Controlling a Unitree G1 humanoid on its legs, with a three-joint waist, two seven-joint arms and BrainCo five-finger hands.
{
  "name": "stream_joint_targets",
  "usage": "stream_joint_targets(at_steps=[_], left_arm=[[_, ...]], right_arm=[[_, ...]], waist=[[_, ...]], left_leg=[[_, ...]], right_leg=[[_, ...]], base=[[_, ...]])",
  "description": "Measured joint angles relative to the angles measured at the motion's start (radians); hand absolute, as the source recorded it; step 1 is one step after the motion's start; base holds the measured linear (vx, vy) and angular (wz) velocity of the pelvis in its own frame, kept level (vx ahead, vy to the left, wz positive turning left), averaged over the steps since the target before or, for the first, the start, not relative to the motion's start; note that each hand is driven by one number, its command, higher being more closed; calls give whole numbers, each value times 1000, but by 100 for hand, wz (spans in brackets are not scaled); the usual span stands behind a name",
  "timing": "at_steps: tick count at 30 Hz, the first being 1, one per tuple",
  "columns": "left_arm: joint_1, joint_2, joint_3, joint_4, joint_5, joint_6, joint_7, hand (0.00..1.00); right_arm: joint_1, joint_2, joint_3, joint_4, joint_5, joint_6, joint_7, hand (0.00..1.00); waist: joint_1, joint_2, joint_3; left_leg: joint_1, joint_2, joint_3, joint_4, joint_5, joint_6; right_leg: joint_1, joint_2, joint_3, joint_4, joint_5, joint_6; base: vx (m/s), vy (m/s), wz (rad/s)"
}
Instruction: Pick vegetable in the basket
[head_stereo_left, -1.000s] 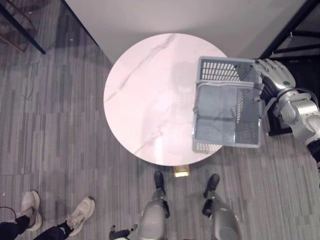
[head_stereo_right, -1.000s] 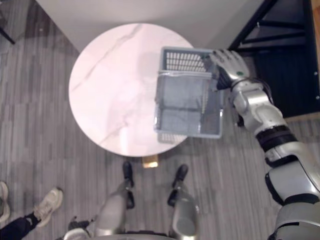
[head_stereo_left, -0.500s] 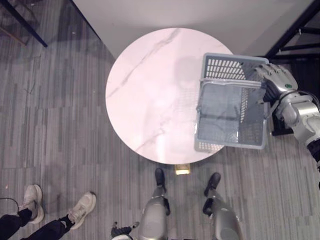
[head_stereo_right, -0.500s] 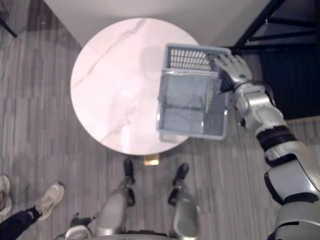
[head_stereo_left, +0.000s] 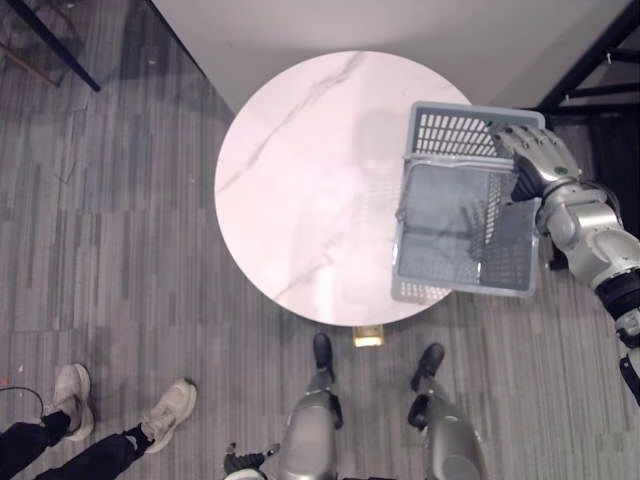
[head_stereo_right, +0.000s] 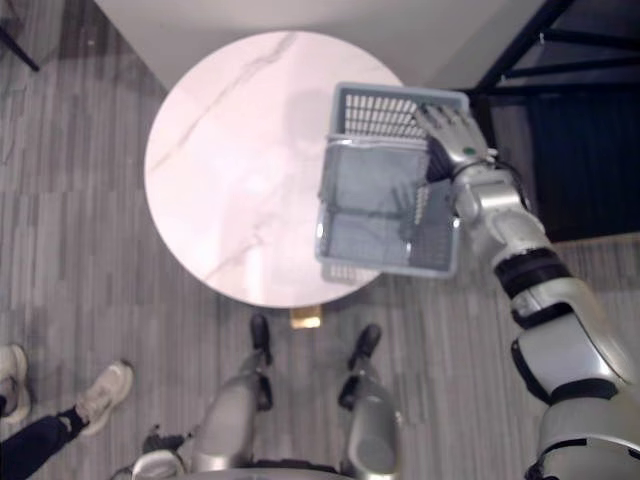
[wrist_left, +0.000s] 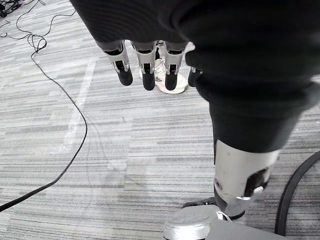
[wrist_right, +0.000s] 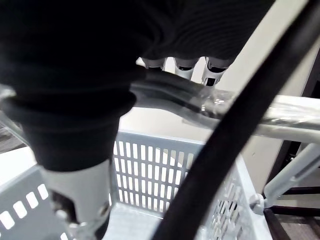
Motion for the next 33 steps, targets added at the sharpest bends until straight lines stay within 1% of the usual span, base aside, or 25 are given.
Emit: stream_joint_targets(at_steps=[5,15,20,24,26,28,29,31,33], left_arm=[[-5,-1,-15,1,4,1,1,0],[-28,1,-32,4,5,6,10,0],[-28,3,-42,5,9,6,10,0],[-28,3,-44,6,16,8,9,0],[-29,3,-43,6,22,9,6,0],[-29,3,-42,7,45,20,2,0],[-28,3,-41,7,51,29,-2,0],[-28,4,-38,7,55,34,-7,0],[-27,7,-25,7,59,47,-14,0]], right_arm=[[-3,39,-21,4,0,2,0,100],[-36,106,-43,112,0,22,-24,100],[-34,116,-44,149,0,19,-19,100],[-14,116,-41,152,1,13,8,100],[5,110,-35,130,1,10,25,100],[39,93,-22,75,1,2,50,100],[72,80,-7,34,1,-6,65,100],[145,57,4,-35,1,-18,81,100],[239,37,12,-125,0,-36,113,100]], waist=[[3,0,0],[5,2,1],[6,4,2],[6,4,1],[4,4,1],[3,3,1],[1,2,-1],[-2,-2,-4],[-7,-16,-20]], left_leg=[[1,0,1,0,0,0],[9,0,-2,3,1,0],[17,0,-4,2,2,0],[41,0,-3,1,2,0],[50,0,-2,1,2,0],[67,1,4,-2,2,0],[82,0,5,-4,2,0],[108,0,7,-7,1,-2],[126,0,10,-7,0,-3]], right_leg=[[0,0,1,1,0,0],[10,-1,-1,3,0,0],[18,-2,-1,4,0,0],[41,-2,0,4,0,0],[50,-2,1,4,0,0],[61,0,6,4,-1,0],[73,0,7,4,-1,1],[97,0,9,4,-1,1],[114,0,12,2,-1,1]], base=[[0,0,0],[0,0,0],[0,0,0],[0,0,0],[8,2,-2],[20,4,-7],[29,4,-4],[14,3,-2],[2,6,-2]])
